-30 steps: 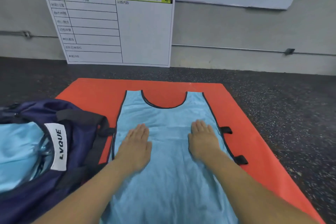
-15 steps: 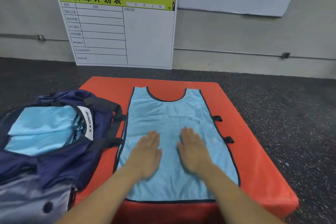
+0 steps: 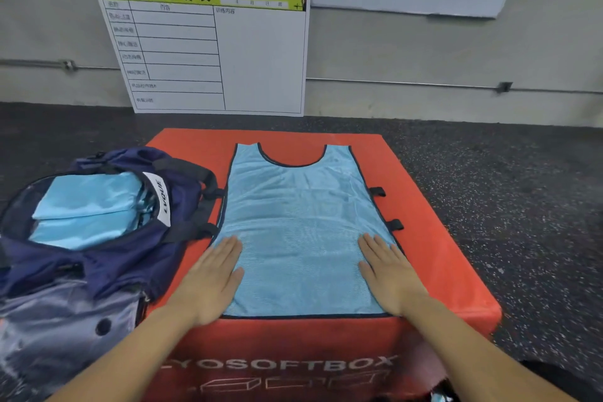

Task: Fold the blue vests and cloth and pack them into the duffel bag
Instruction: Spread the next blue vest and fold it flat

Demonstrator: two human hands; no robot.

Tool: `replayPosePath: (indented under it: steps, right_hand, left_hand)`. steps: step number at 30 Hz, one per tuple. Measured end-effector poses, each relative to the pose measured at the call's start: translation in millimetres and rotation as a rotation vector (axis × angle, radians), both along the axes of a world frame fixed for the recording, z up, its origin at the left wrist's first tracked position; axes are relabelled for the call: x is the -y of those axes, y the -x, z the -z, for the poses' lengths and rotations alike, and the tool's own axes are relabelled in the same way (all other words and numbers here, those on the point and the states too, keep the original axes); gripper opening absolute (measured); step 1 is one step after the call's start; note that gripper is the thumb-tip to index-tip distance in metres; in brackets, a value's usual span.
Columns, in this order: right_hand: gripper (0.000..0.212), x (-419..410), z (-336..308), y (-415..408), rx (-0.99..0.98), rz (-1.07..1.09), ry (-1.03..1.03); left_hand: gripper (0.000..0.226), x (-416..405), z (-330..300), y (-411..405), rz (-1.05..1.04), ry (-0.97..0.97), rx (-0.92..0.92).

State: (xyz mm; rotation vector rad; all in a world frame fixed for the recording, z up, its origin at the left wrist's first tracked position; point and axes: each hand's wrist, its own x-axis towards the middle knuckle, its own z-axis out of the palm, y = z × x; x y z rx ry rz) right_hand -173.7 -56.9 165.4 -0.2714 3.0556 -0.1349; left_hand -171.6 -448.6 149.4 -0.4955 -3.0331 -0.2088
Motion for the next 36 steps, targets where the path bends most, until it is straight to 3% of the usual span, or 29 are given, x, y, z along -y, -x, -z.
replayPosePath:
  steps: [3,9,15,19,24,32,36]
  right_hand:
    - [0.060,-18.2,-5.7,-6.7,0.043,0.001,0.003]
    - [0.090,-40.6,-8.2,-19.9,0.089,-0.077,0.017]
    - [0.075,-63.4,-11.9,-42.9,0.135,-0.239,-0.020]
    - [0.077,-82.1,-25.8,-47.5,0.134,-0.350,0.032]
    - [0.050,-88.3,-22.6,-39.0,0.015,-0.305,0.335]
    - [0.031,-80.8,-16.1,-30.0,-0.183,-0.233,0.372]
    - [0.010,-76.8,-28.7,-18.0,-0.053,-0.137,0.578]
  left_hand:
    - [0.104,11.8,-0.7,-9.5,0.042,-0.016,-0.001]
    - [0.080,32.0,-11.6,-34.5,0.129,0.004,0.044]
    - [0.079,45.2,-22.2,-40.7,0.237,0.050,0.087]
    - [0.080,50.6,-31.4,-40.8,0.303,0.064,0.094]
    - [0.064,56.1,-25.9,-34.8,0.269,-0.136,0.042]
    - [0.042,47.4,-25.1,-26.7,0.166,-0.273,-0.113]
    - [0.022,42.5,-38.1,-17.2,0.052,-0.452,-0.018]
